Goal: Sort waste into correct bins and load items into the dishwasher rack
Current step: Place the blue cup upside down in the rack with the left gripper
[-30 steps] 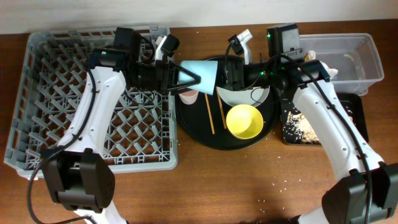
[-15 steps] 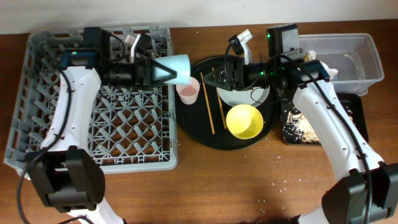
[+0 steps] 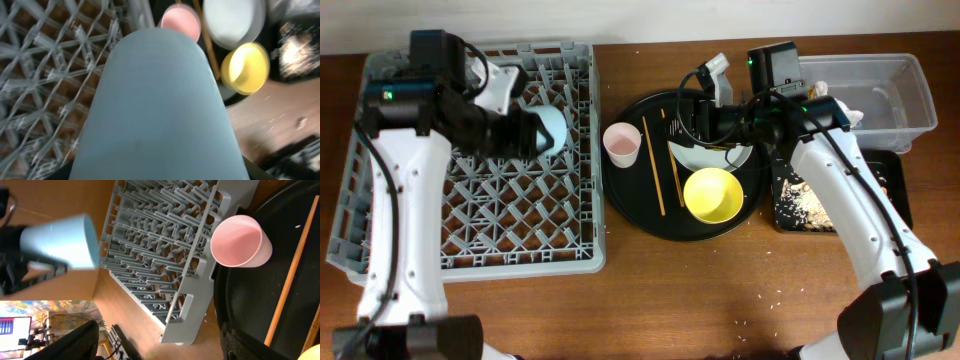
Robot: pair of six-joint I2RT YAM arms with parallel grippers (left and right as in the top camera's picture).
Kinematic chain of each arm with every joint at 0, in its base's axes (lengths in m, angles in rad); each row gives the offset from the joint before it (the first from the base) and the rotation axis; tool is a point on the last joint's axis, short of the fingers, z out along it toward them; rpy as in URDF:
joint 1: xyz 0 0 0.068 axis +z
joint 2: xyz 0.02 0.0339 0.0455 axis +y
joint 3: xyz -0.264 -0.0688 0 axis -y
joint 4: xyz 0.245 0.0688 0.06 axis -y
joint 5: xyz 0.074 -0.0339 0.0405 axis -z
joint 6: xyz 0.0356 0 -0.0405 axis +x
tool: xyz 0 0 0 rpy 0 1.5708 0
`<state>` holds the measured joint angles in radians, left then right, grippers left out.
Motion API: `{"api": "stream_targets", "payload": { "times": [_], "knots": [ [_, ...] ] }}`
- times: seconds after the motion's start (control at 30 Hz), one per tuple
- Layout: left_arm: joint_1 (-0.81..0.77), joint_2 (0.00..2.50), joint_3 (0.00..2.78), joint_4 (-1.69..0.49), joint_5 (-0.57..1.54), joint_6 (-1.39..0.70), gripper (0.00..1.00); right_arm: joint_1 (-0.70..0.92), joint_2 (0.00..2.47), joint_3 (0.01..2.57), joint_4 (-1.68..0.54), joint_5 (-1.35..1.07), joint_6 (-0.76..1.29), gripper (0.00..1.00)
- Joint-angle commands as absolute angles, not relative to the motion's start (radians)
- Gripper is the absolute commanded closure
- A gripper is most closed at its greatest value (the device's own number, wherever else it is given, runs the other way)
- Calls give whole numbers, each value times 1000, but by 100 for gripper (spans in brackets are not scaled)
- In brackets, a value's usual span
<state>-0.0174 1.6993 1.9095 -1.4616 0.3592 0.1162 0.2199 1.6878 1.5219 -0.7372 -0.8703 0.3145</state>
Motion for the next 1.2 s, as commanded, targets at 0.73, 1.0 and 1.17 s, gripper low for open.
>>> {"api": "stream_targets", "payload": {
  "times": [0.73, 1.0, 1.17],
  "knots": [
    [-233, 1696, 1405, -1237, 81, -8, 39, 229, 1695, 1530, -782, -825, 311, 21],
    [-233, 1696, 1405, -1230, 81, -8, 17, 230, 1695, 1530, -783, -816, 312, 21],
    [-233, 1695, 1412, -1208, 84, -20, 15, 270, 1697, 1530, -789, -690, 340, 22]
  ]
}}
